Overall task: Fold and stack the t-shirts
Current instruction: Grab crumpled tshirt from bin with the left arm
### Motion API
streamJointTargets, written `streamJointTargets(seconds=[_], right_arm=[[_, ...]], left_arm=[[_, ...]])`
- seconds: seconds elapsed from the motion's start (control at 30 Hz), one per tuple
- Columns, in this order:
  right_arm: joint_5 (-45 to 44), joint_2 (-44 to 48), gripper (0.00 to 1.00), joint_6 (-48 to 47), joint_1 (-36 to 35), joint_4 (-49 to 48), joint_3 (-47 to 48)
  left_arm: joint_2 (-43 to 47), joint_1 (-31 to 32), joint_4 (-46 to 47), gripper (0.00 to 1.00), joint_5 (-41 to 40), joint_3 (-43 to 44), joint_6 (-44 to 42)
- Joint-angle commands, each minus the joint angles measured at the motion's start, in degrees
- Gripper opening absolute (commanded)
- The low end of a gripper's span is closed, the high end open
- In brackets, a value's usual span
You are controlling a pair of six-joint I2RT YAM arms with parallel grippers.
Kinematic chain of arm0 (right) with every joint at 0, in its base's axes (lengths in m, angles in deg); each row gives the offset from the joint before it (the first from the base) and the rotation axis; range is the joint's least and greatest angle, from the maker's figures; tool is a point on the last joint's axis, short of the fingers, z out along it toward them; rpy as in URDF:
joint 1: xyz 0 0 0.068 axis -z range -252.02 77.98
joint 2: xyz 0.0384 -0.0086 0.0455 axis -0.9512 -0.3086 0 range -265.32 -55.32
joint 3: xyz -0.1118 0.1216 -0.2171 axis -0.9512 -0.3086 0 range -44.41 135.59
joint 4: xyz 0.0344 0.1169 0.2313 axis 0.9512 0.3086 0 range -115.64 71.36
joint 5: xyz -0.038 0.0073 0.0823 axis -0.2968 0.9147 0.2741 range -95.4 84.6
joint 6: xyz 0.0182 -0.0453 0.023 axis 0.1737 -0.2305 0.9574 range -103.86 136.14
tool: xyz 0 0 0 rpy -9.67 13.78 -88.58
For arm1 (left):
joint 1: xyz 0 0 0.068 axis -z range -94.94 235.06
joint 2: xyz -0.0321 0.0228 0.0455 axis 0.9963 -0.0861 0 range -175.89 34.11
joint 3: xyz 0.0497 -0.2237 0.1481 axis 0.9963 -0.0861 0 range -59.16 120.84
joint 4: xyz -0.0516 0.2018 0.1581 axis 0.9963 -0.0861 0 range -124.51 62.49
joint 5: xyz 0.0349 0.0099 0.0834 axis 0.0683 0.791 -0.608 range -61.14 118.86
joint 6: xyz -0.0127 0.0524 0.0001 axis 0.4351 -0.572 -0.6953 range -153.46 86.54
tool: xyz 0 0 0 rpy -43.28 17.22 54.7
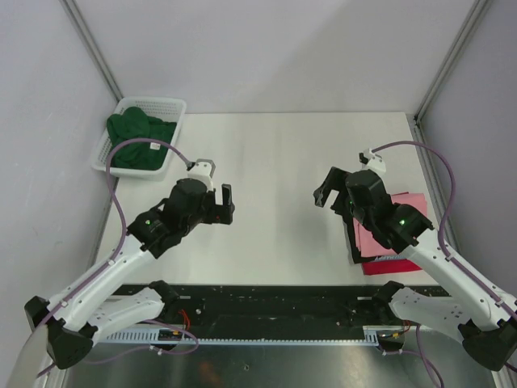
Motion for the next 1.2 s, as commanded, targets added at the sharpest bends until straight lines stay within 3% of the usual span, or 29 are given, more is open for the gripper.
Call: streamJointTargets(seconds=[0.0, 0.17, 0.53, 0.73, 0.93, 1.17], right_arm=[[-0.1, 0.8, 0.99, 0.1, 0.2, -1.0, 0.1], [0.9, 0.2, 0.99, -0.5, 0.3, -1.6, 0.1], [4.4, 0.9, 0.99, -0.8, 1.2, -1.9, 0.1], [6.5, 1.2, 0.99, -0.6, 1.1, -0.6, 0.1], [9.1, -1.0, 0.99, -2.8, 1.1, -2.2, 0.1], [11.8, -4.7, 0.99, -4.4, 1.1, -4.3, 0.1]], left_arm=[[-0.3, -0.3, 0.8, 0.99, -2.1, 1.2, 1.4], [-4.7, -3.9, 1.0, 1.00, -4.2, 6.4, 1.8], [-35.0, -31.2, 5.5, 0.99, -0.3, 28.0, 5.0], [-49.2, -42.1, 6.3, 1.00, 1.5, 41.0, 9.2], [-59.7, -45.9, 6.6, 1.00, -4.1, 49.7, 10.2], [-69.6, -48.7, 8.8, 0.99, -8.6, 53.7, 12.7]])
